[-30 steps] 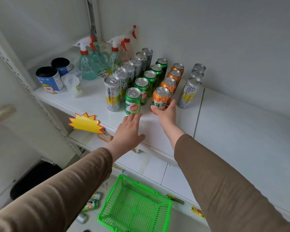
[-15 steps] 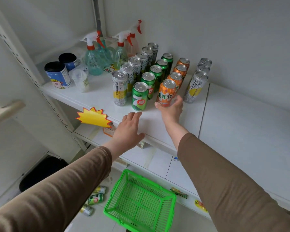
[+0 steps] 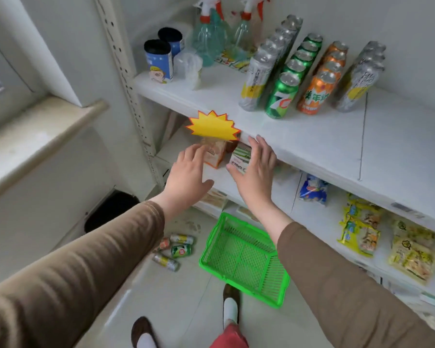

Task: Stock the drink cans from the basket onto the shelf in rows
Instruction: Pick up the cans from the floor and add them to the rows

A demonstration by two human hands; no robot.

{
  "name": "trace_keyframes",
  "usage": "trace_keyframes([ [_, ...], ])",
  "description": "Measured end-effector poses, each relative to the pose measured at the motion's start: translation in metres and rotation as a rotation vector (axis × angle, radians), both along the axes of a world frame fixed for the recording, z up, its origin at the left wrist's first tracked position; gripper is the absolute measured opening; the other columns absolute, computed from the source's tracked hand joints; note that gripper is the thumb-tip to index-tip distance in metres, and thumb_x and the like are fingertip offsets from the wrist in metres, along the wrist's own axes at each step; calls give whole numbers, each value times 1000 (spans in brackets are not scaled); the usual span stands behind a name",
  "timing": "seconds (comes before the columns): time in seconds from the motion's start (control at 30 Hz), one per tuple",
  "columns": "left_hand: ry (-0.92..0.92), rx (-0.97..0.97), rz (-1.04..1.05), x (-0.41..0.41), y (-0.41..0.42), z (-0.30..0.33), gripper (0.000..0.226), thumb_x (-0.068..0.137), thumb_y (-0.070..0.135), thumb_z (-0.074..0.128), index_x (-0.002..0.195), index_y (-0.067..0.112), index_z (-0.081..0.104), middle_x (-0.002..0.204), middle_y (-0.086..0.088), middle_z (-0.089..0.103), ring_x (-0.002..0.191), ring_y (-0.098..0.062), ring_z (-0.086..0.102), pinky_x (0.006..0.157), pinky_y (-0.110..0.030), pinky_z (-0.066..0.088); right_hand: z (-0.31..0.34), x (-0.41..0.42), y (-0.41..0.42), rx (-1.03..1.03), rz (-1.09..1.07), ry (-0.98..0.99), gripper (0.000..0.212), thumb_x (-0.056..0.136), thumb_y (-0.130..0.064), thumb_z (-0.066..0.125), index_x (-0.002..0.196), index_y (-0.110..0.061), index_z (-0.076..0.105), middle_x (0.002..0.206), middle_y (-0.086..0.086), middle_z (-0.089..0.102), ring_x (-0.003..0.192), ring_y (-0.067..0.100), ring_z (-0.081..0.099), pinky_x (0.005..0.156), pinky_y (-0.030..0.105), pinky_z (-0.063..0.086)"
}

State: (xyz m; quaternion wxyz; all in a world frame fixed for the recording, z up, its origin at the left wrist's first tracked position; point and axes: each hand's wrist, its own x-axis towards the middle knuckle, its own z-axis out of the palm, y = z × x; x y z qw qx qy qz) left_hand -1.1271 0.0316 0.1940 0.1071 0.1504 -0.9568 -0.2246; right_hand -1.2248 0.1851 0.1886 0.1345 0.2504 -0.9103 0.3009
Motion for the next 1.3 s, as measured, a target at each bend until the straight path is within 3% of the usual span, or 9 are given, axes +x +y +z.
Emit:
trace_keyframes([
  [0.27,-166,41,53,100,-68,-89,87,74,27,72,149,12,30,146,-12,36,130,-34,36,106,-44,38,-101,92,-63,187,133,-126,80,82,-43,77,148,-19,38,155,9,35,140,33,35,115,47,33],
  [0.43,-285,76,87,132,-91,-184,90,75,27,74,150,13,27,148,-11,34,134,-33,33,110,-43,36,-197,114,-85,305,204,-240,83,81,-42,79,148,-17,38,156,8,34,138,32,35,116,41,28],
  [0.57,-396,88,104,147,-103,-287,87,76,31,75,148,12,30,145,-12,37,131,-34,36,105,-45,40,-303,125,-95,406,227,-365,83,79,-39,81,148,-16,39,154,9,37,136,32,37,115,42,33],
  [0.67,-480,122,125,158,-106,-364,80,74,22,72,144,13,34,144,-11,37,129,-34,35,101,-45,41,-386,134,-98,437,261,-467,79,80,-35,81,146,-14,42,151,10,40,136,32,37,115,42,33],
  [0.97,-682,208,132,179,-93,-572,87,81,29,70,151,16,20,150,-7,28,139,-27,25,113,-44,31,-613,176,-97,581,307,-682,65,84,-24,76,140,-11,45,138,9,50,129,30,42,109,40,40],
  [1.17,-732,220,141,196,-93,-668,88,83,31,68,153,18,16,152,-5,26,139,-26,25,113,-39,31,-725,199,-105,615,264,-799,58,90,-25,71,141,-15,45,139,6,52,131,27,44,111,36,37],
  [1.3,-728,238,156,210,-95,-707,88,82,30,69,152,18,18,150,-3,29,138,-25,27,113,-39,33,-770,211,-117,640,227,-714,46,92,-31,69,132,-15,52,127,7,55,122,26,48,105,37,43],
])
